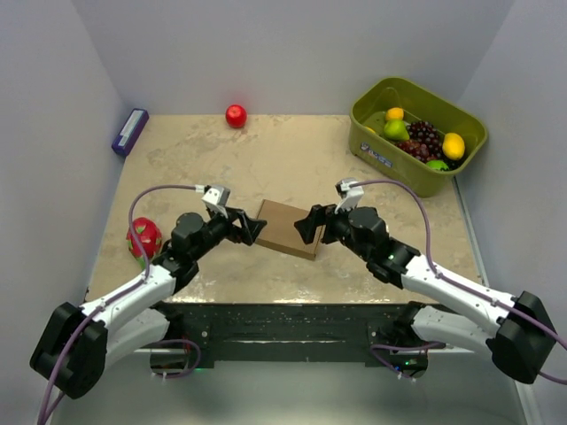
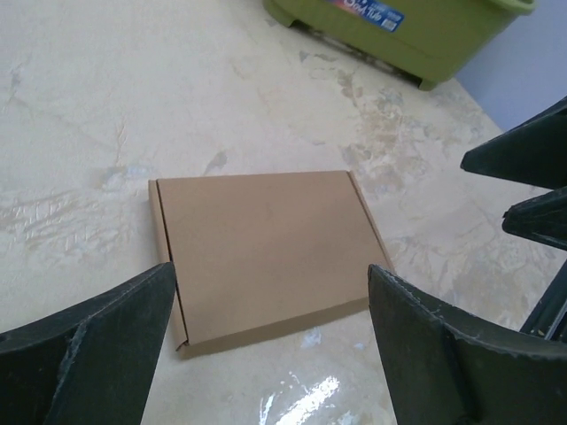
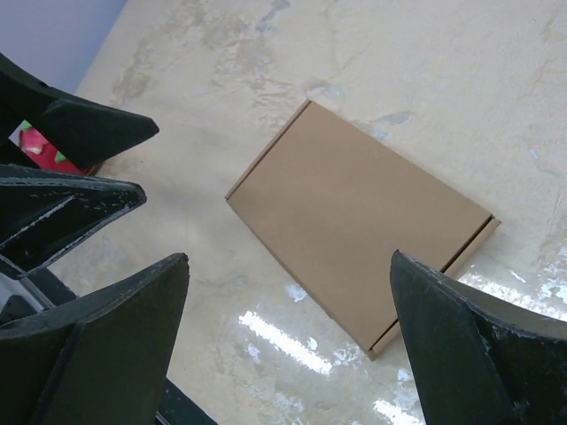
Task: Fold the paper box
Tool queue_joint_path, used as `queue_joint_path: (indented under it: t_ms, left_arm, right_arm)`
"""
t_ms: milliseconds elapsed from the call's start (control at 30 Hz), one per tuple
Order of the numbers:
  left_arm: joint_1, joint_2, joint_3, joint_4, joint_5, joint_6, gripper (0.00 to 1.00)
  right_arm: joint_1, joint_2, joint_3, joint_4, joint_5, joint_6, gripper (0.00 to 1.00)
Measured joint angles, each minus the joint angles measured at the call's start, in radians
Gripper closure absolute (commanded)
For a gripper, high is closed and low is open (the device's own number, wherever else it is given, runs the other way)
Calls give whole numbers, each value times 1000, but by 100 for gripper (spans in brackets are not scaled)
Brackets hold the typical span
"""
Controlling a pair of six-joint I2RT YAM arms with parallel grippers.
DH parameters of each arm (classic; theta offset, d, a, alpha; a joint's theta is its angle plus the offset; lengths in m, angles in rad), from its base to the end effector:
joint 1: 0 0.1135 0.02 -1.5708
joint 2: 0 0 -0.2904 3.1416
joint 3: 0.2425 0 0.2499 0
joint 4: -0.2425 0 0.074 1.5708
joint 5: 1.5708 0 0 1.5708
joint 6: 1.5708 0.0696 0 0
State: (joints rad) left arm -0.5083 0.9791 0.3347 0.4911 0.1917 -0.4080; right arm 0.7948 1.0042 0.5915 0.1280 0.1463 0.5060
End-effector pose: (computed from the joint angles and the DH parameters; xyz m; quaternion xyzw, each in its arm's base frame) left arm 0.1933 -0.1229 0.2350 0.1001 0.7516 -0.3517 0.5489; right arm 0.1806 0.1696 0.2761 -0.0715 0.7961 0.3156 0.5114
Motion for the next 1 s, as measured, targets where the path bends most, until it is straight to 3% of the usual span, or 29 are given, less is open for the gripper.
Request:
queue_joint_path:
  t_ms: [167, 467, 633, 1000]
  left_arm:
    - [30, 46, 74, -129, -29, -2, 5]
    - [324, 13, 237, -274, 22, -28, 0]
    - [375, -79, 289, -370, 31, -17, 0]
    - [375, -139, 378, -500, -10, 53, 0]
  right_arm:
    - [-72, 74, 68, -28, -26, -29, 1]
    - [-455, 85, 135, -101, -164, -64, 1]
    - [-621, -10, 140, -151, -229, -83, 1]
    - [-674, -69, 150, -186, -293, -99, 1]
